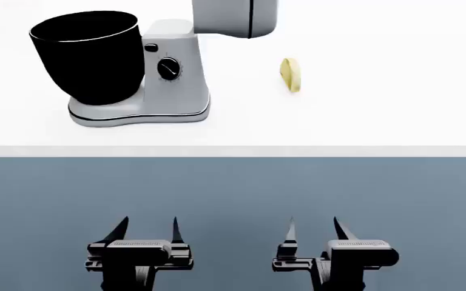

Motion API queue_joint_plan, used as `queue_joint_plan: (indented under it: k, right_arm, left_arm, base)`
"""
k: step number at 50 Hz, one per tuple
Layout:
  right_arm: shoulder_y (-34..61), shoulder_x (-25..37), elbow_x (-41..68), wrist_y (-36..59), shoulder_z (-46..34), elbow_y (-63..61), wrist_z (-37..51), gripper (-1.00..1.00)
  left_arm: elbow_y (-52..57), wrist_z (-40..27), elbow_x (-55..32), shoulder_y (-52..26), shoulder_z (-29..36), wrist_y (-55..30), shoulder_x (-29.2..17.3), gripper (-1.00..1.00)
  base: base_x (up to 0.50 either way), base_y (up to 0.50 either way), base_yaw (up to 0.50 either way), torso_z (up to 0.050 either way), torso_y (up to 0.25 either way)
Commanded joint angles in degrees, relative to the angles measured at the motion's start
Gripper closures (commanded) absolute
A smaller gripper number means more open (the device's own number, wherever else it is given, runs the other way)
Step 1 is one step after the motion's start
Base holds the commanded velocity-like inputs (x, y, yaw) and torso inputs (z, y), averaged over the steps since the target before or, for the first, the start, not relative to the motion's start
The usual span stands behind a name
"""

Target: Place the cheese in the stand mixer bowl.

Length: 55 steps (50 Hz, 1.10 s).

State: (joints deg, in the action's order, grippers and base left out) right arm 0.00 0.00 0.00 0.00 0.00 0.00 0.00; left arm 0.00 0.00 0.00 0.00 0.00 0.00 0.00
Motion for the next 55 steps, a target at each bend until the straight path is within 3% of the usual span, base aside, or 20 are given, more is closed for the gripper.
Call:
queue_joint_plan:
  k: [1, 3, 5, 6, 7, 14, 19, 20, 21, 23, 26, 28, 32, 35, 39, 55]
  right_arm:
    - [-1.3, 1.7, -1.5, 2.3, -1.6, -6.0, 1.2, -1.0]
    - [-1.5, 2.9, -1.6, 7.5, -1.5, -13.5, 1.0, -1.0]
    - [1.7, 4.2, 2.7, 21.3, 0.8, -26.0, -0.8, -1.0]
    - [2.4, 4.6, 2.6, 22.8, 0.8, -27.2, -0.7, -1.0]
    - [5.3, 5.5, 3.6, 29.0, 1.7, -31.1, -0.8, -1.0]
    - [17.6, 9.0, 4.2, 46.4, 3.2, -40.5, -0.6, -1.0]
    - [23.5, 10.1, 5.8, 53.6, 4.9, -44.1, -1.1, -1.0]
    - [25.2, 10.4, 6.1, 55.5, 5.2, -45.0, -1.2, -1.0]
    - [26.5, 10.7, 6.3, 56.8, 5.3, -45.5, -1.2, -1.0]
    - [27.6, 10.7, 6.8, 57.5, 5.8, -45.2, -1.4, -1.0]
    - [29.5, 9.5, 8.2, 58.1, 7.4, -43.1, -1.8, -1.0]
    - [30.6, 9.5, 8.6, 58.5, 7.2, -42.2, -2.0, -1.0]
    - [33.0, 9.4, 8.9, 57.9, 6.5, -37.6, -2.3, -1.0]
    - [35.5, 9.4, 8.4, 57.2, 5.1, -33.9, -2.0, -1.0]
    - [38.3, 8.5, 9.5, 58.2, 5.9, -31.9, -2.0, -1.0]
    - [38.0, 8.4, 10.4, 57.3, 6.3, -29.1, -1.6, -1.0]
  left_arm:
    - [8.6, -1.4, -0.7, -0.1, 0.2, -7.4, -1.3, -1.0]
    - [16.6, -2.2, -2.5, -1.9, -1.1, -16.1, -2.0, -1.0]
    - [33.8, -1.4, -2.2, -5.7, -1.4, -31.2, -4.5, -1.0]
    - [36.2, -1.8, -1.3, -6.5, -1.0, -33.0, -5.1, -1.0]
    - [42.1, -1.6, -2.3, -10.0, -2.1, -40.6, -5.7, -1.0]
    - [53.5, 0.2, -6.0, -22.1, -5.0, -60.6, -8.7, -1.0]
    - [58.7, 1.1, -7.9, -31.1, -8.7, -72.8, -9.9, -1.0]
    - [59.9, 0.7, -9.0, -33.8, -9.5, -75.6, -10.6, -1.0]
    - [60.0, -2.8, -15.5, -36.5, -12.1, -77.9, -12.4, -1.0]
    - [60.0, -17.8, -32.7, -38.5, -17.6, -79.2, -18.4, -1.0]
    - [59.4, -43.6, -58.5, -45.6, -29.1, -79.4, -31.4, -1.0]
    - [58.9, -59.0, -75.7, -45.4, -30.5, -76.3, -36.7, -1.0]
    - [59.7, -69.4, -108.1, -46.5, -33.2, -70.4, -49.1, -1.0]
    - [59.1, -71.7, -113.2, -42.5, -42.3, -69.6, -53.3, -1.0]
    - [58.5, -72.9, -117.1, -41.2, -48.3, -69.3, -56.3, -1.0]
    - [58.4, -73.0, -117.9, -40.9, -49.7, -70.6, -54.6, -1.0]
  base:
    - [0.0, 0.0, 0.0, 0.0, 0.0]
    - [0.0, 0.0, 0.0, 0.0, 0.0]
    - [0.0, 0.0, 0.0, 0.0, 0.0]
    - [0.0, 0.0, 0.0, 0.0, 0.0]
    - [0.0, 0.0, 0.0, 0.0, 0.0]
    - [0.0, 0.0, 0.0, 0.0, 0.0]
    - [0.0, 0.0, 0.0, 0.0, 0.0]
    - [0.0, 0.0, 0.0, 0.0, 0.0]
    - [0.0, 0.0, 0.0, 0.0, 0.0]
    - [0.0, 0.0, 0.0, 0.0, 0.0]
    - [0.0, 0.0, 0.0, 0.0, 0.0]
    - [0.0, 0.0, 0.0, 0.0, 0.0]
    - [0.0, 0.0, 0.0, 0.0, 0.0]
    - [0.0, 0.0, 0.0, 0.0, 0.0]
    - [0.0, 0.12, 0.0, 0.0, 0.0]
    - [0.0, 0.5, 0.0, 0.0, 0.0]
